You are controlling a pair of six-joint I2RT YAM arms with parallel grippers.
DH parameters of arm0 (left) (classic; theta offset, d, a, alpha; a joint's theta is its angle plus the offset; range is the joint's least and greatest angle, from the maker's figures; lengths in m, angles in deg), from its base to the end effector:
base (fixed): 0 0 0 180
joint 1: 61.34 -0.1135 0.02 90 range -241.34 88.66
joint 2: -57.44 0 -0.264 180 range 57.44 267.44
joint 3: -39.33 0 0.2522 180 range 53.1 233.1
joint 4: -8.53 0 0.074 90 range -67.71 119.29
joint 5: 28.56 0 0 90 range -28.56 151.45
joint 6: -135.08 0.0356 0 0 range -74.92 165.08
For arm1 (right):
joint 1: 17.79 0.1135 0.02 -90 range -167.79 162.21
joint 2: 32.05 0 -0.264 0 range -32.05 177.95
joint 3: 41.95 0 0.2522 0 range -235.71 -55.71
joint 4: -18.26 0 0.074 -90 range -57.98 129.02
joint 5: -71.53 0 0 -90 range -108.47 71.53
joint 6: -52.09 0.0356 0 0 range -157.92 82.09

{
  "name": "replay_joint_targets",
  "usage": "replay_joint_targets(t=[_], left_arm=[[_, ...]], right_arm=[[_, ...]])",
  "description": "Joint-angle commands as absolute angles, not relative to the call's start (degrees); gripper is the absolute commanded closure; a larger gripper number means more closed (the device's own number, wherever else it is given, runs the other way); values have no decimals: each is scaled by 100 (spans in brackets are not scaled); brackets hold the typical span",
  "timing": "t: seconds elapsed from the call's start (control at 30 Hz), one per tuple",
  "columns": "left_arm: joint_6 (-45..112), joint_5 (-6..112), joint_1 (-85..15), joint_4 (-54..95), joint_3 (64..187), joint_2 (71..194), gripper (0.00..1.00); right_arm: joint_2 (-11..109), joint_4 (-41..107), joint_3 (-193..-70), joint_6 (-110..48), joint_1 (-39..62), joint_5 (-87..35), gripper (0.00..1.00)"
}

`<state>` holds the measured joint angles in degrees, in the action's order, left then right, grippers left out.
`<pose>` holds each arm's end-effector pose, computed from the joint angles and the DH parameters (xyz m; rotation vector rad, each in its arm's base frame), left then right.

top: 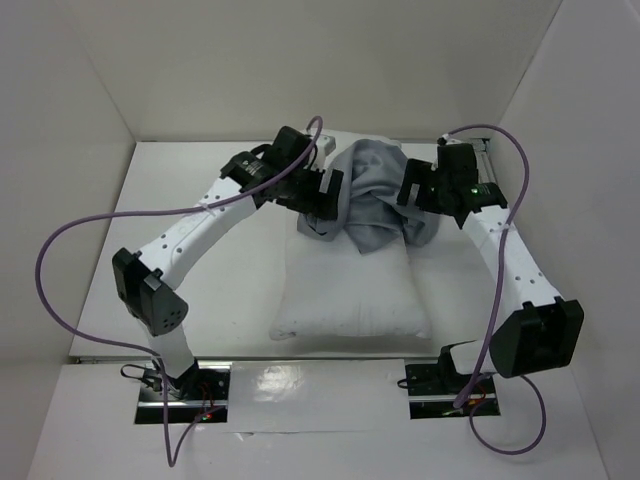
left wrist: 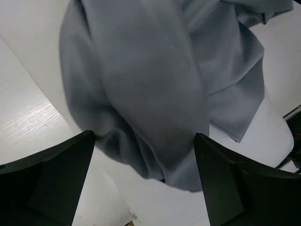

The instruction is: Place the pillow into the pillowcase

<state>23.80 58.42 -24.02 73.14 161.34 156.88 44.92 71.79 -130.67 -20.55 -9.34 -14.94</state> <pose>0.2991 -0.2304 0.3974 0.3588 2.3473 -0.5715 0.2863 0.0403 0.3491 0.2106 2.2940 0.1610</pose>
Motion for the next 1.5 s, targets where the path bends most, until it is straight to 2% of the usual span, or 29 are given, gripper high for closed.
replay_joint_targets(t=[0.0,0.03,0.1,0.13,0.17,0.2,0.23,0.27,0.3,0.47,0.53,0.63,0.67,0.77,0.83,1.07,1.13,1.27,1.33,1.37,1.4,1.43,1.47], left_arm=[[2267,5574,-2355,7152,15963,16001,1],[2267,5573,-2355,7151,15962,16114,7],[2267,5503,-2407,7081,16058,16168,31],[2215,5372,-2408,7081,16137,16247,50],[2214,5301,-2547,7081,16251,16317,89],[2214,5240,-2618,7211,16556,16318,99],[2214,5187,-2705,7326,16768,16318,100],[2214,5126,-2872,7431,16997,16370,100],[2214,5125,-2952,7589,17443,16318,100],[2276,4731,-3717,7643,18588,15783,100],[2039,4337,-4435,7538,18826,15398,100],[1688,3940,-5516,7126,18880,14931,100],[1609,3773,-5806,7020,18828,14790,100],[1248,3500,-6835,6668,18766,14192,100],[1055,3429,-7344,6353,18696,13772,100],[1001,3587,-7417,6061,18695,13312,100],[1001,3525,-7417,6061,18626,13312,100],[949,3245,-7417,6061,18318,13259,100],[949,3121,-7417,6061,17967,13321,100],[1018,3121,-7417,6157,17853,13381,100],[1071,3121,-7417,6158,17625,13434,100],[1072,3243,-7417,6253,17510,13435,100],[1150,3296,-7469,6254,17378,13487,100]], right_arm=[[4626,6421,-12578,-1964,-961,-2515,1],[4704,6350,-12524,-1885,-961,-2568,5],[4766,6174,-12470,-1832,-961,-2621,15],[4845,6112,-12470,-1832,-961,-2569,34],[4898,6112,-12566,-1832,-961,-2568,48],[4985,6112,-12663,-1832,-909,-2490,62],[5038,6259,-13003,-1832,-909,-2393,76],[5100,6374,-13241,-1832,-909,-2288,100],[5153,6549,-13513,-1884,-839,-2095,100],[5478,6709,-15903,-2086,-417,-1865,100],[5539,6072,-16580,-2148,-277,-2502,100],[5269,4850,-16584,-2096,75,-3547,100],[5189,3863,-16331,-2095,189,-3761,100],[5065,2295,-15978,-1815,629,-4333,100],[5327,1973,-16038,-1692,919,-4536,100],[7117,2208,-17179,-1366,1385,-4887,100],[7629,2323,-17917,-1156,1447,-4949,100],[9453,2989,-19559,-830,1447,-5082,100],[9915,4217,-20454,-759,1272,-5082,58],[10012,4596,-20459,-829,1219,-5082,37],[9813,5157,-20355,-908,1166,-4864,25],[9542,5328,-19623,-1039,1166,-4618,14],[9191,5329,-19068,-1284,1113,-4320,9]])
